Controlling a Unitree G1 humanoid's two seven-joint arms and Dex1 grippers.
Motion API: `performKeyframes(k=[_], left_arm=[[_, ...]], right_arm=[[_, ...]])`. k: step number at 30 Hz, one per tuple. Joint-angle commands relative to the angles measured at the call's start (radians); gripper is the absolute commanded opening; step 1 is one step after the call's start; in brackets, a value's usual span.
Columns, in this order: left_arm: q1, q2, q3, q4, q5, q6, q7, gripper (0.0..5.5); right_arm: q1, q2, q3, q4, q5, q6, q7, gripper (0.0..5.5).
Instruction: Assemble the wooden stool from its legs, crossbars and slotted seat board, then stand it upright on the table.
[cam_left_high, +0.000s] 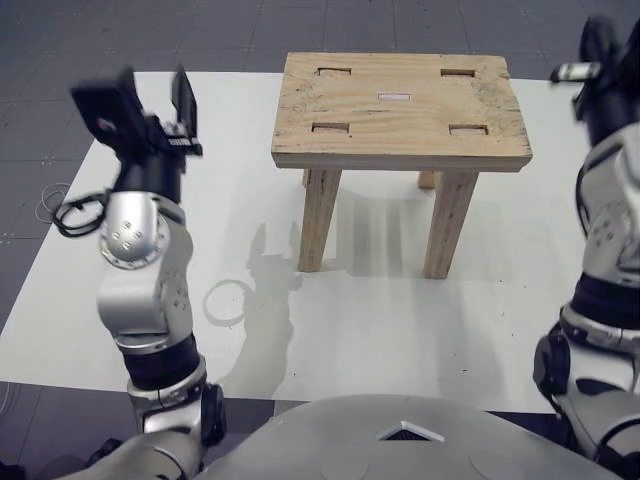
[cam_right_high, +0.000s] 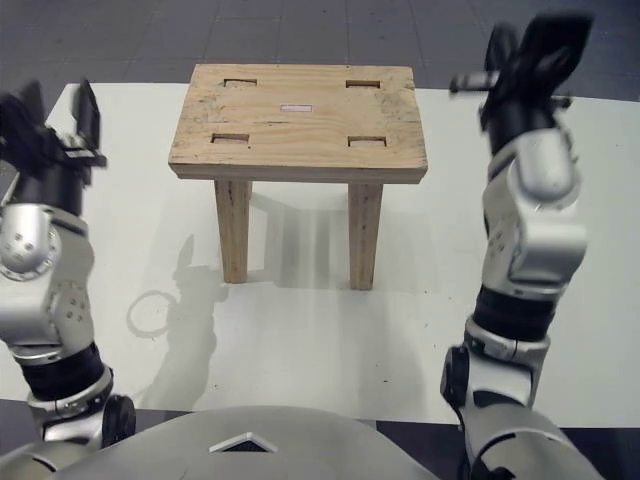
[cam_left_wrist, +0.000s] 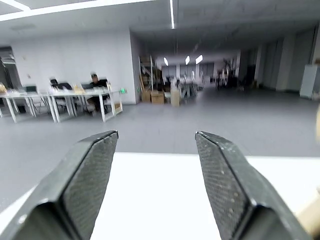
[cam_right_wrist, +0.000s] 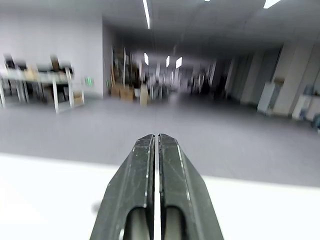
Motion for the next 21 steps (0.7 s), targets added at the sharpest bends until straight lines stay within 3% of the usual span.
performKeyframes(k=[1, 5, 13, 21], left_arm=[[0.114, -0.009, -0.089, 0.076, 0.117, -0.161, -0.023, 3.26], [0.126, -0.027, -0.12, 0.13, 0.169, -0.245, -0.024, 3.75], [0.061, -0.055, -0.136, 0.196, 0.183, -0.276, -0.03, 3.75], [0.12, -0.09, -0.155, 0.163, 0.174, -0.268, -0.04, 3.75]], right_arm=[[0.213, 0.019, 0.052, -0.004, -0.066, -0.158, 0.037, 0.55], [0.326, 0.056, 0.077, -0.027, -0.113, -0.248, 0.022, 1.25], [0.347, 0.107, 0.093, -0.081, -0.143, -0.237, -0.008, 1.25], [0.317, 0.121, 0.097, -0.071, -0.154, -0.232, -0.013, 1.25]])
